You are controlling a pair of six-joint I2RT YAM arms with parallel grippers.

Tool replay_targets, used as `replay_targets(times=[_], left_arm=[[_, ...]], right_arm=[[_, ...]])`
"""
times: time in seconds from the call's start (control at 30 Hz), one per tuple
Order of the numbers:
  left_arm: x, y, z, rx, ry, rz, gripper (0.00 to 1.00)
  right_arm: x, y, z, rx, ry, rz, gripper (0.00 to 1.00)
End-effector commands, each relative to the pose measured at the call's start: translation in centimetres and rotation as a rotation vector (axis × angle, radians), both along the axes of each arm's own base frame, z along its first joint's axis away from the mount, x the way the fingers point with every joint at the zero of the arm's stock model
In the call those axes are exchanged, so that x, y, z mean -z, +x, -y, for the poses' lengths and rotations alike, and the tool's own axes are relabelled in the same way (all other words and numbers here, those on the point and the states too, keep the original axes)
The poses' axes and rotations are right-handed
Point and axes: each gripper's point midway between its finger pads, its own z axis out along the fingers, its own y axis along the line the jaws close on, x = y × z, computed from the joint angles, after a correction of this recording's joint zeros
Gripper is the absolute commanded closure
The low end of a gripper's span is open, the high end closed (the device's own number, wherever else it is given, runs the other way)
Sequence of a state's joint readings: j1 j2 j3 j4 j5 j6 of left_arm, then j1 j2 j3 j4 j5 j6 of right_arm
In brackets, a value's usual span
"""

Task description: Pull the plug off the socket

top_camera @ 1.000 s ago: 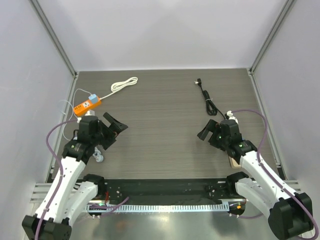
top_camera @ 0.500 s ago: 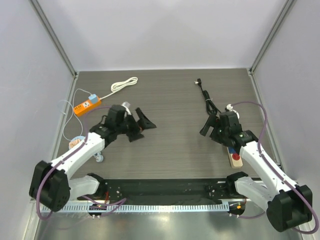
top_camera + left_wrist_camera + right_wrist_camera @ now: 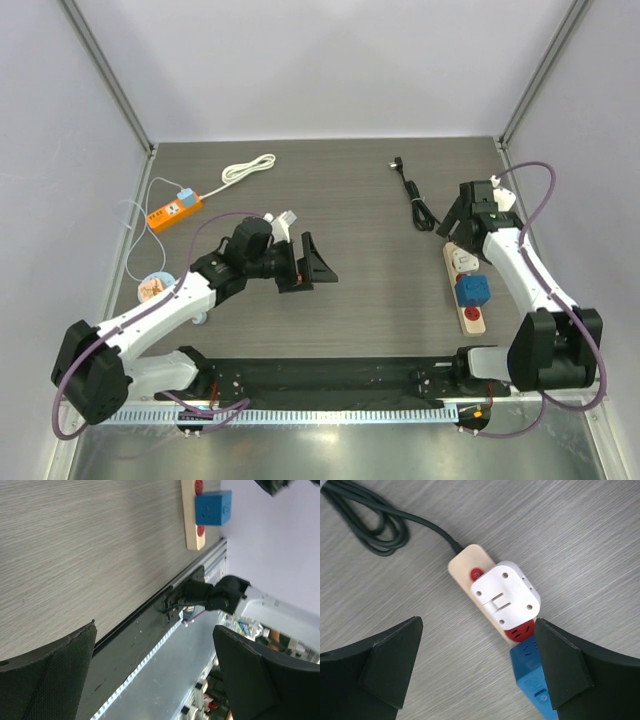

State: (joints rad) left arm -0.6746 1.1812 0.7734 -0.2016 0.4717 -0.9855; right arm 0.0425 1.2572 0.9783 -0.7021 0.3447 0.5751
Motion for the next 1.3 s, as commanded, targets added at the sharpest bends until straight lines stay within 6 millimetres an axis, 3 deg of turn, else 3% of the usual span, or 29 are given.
replay_targets(times=[0.0,0.23,0.4,0.6,0.83,1.13,1.27], left_arm=[[-2.0,-2.2,-0.4,0.118,-0.038,0.073,0.00],[-2.6,-5.0,-2.1,0.184,-0.043,0.117,0.00],[-3.5,-6.5,-2.8,0.208,-0.080,0.140,0.00],[-4.2,-7.1,-3.3,0.213,-0.091,0.159,0.00],[-4.7,-7.4,-3.7,0.212,-0.093,0.178,0.00],[-4.1,-7.6,-3.9,0.222,-0.073,0.170,0.00],[-4.0,-7.7,-3.9,0.227,-0.068,0.166,0.00]], right_arm=[[-0.5,0.3,2.0,0.020,-0.096,-0.042,0.00],[1.4,0.0,2.8,-0.022,-0.140,-0.138,0.01],[2.7,1.2,0.9,-0.201,-0.086,-0.164,0.02],[5.1,1.7,0.3,-0.356,-0.093,-0.265,0.01],[7.4,2.2,1.8,-0.363,-0.166,-0.380,0.02],[8.1,2.0,2.0,-0.347,-0.170,-0.418,0.09],[5.9,2.2,2.9,-0.307,-0.219,-0.372,0.09]])
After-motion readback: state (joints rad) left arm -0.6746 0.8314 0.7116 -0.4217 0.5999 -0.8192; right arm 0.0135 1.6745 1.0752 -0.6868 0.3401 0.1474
